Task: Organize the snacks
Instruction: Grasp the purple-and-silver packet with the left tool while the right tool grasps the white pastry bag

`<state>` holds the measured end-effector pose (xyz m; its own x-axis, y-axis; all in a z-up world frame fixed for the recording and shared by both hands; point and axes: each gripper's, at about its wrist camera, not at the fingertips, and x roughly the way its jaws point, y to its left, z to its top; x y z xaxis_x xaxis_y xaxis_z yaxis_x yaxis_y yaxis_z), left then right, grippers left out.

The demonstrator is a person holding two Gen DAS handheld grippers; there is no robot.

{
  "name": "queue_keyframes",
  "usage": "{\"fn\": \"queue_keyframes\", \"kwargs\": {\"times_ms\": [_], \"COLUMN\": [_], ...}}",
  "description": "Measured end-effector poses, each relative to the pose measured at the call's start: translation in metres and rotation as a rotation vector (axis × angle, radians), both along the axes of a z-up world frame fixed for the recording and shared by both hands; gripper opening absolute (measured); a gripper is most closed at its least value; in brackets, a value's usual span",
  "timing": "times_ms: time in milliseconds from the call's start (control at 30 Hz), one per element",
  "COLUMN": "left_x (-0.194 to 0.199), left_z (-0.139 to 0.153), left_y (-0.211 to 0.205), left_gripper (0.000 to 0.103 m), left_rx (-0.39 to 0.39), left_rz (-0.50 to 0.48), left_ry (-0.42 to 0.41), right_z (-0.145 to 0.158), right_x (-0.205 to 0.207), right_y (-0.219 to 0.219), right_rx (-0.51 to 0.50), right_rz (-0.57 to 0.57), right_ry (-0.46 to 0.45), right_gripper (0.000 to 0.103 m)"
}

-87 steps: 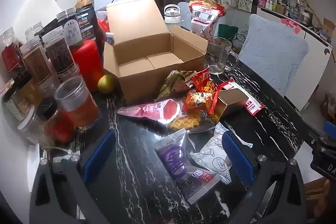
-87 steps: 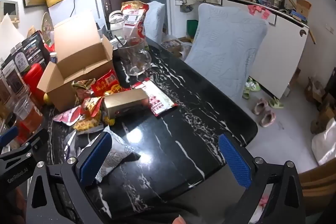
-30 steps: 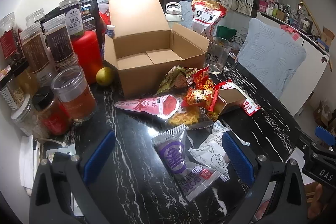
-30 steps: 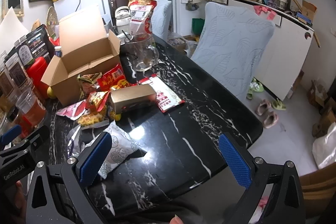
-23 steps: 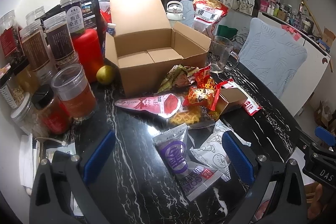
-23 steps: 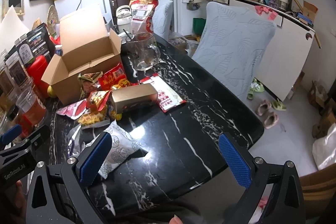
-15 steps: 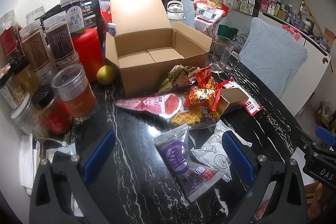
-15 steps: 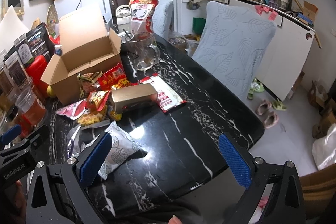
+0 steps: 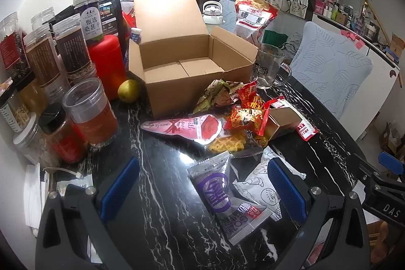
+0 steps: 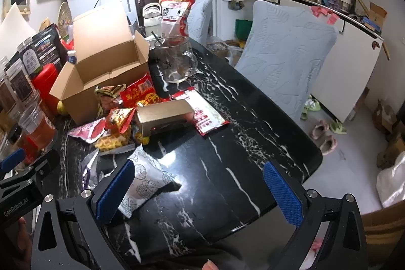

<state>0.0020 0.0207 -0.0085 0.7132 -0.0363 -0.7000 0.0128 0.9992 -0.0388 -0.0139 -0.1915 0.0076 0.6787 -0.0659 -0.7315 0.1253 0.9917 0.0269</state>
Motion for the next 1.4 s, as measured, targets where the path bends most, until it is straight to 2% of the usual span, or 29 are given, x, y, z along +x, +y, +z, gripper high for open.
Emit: {"fn": "queue_keyframes", "kwargs": {"times_ms": [400, 600, 833, 1067, 1400], "left_x": [-0.005, -0.010, -0.018, -0.021, -0.018], "left_z": [0.000, -0.006, -0.019, -0.032, -0.046], "left_y": [0.003, 0.007, 0.020, 0.034, 0.037], "left_gripper": [0.103, 0.103, 0.103, 0.103, 0.103], "left_rx": [-0.004, -0.006, -0.027, -0.054, -0.079], "left_rz": [0.018, 0.036, 0.083, 0.150, 0.208], "left_ry": [0.000, 0.022, 0.062, 0.099, 0.135], "right_z": [-0.001, -0.011, -0.030, -0.047, -0.078], "right_x": [0.000, 0.000, 0.008, 0.022, 0.053], "right_y": [0.000, 0.002, 0.012, 0.031, 0.055], "right_rx": [0.020, 0.048, 0.106, 0.067, 0.054], "right_rz": [0.040, 0.094, 0.234, 0.391, 0.580], "right_ry": [-0.007, 0.004, 0.037, 0.055, 0.141], "right_gripper": [0.103, 0.103, 0.103, 0.103, 0.103]}}
